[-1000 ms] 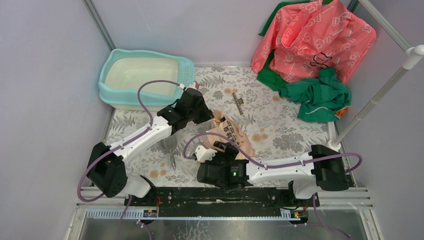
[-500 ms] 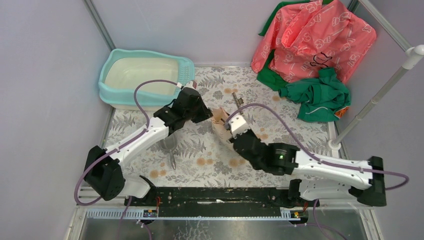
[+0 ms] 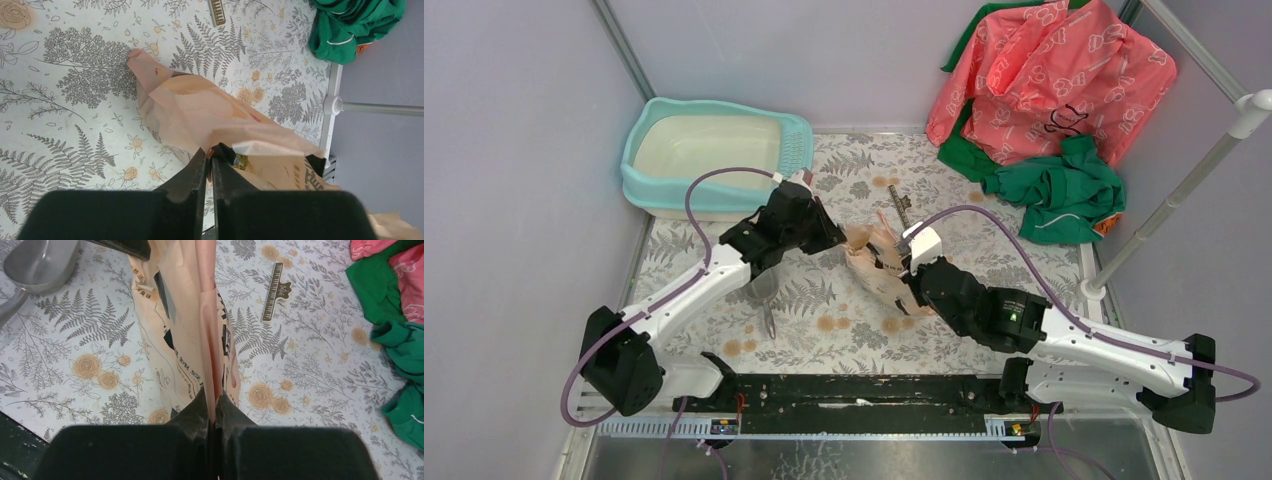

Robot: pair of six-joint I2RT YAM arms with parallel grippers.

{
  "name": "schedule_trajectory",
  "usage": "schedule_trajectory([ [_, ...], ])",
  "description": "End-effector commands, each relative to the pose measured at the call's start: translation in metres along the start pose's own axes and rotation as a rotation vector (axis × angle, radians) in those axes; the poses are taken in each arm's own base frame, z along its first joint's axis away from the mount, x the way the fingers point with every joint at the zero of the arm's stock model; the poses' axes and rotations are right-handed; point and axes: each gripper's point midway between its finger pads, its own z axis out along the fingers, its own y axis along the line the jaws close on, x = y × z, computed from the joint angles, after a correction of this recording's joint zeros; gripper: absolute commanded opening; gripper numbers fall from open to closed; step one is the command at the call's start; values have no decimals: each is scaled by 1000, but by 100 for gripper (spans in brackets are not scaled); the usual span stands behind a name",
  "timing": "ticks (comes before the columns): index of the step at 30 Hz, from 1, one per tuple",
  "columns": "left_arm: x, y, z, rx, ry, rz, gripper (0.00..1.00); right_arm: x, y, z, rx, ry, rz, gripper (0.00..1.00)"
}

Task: Fill the litter box with clean litter
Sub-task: Open the cat litter bag at the center of the board.

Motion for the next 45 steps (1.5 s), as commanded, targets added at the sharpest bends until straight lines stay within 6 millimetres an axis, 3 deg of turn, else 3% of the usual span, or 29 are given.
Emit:
schedule_trajectory([
  [1,-13,-27,-18,124,-36,15,15,-26,2,-4,-26,-98,91,0],
  [2,-11,-25,-18,121,-27,16,20,-25,4,-3,-34,-95,88,0],
  [5,-5,-19,-16,109,-8,11,49,-21,7,1,-42,-86,78,0],
  [9,3,-12,-16,87,10,7,63,-14,13,5,-53,-69,75,0],
  [22,17,-8,-31,18,28,12,66,-10,24,12,-53,-62,66,0],
  [33,35,-3,-31,-40,48,9,65,-24,43,-2,-41,-109,4,0],
  [45,47,27,-41,-139,43,-30,64,-21,61,-9,-24,-119,-73,0],
])
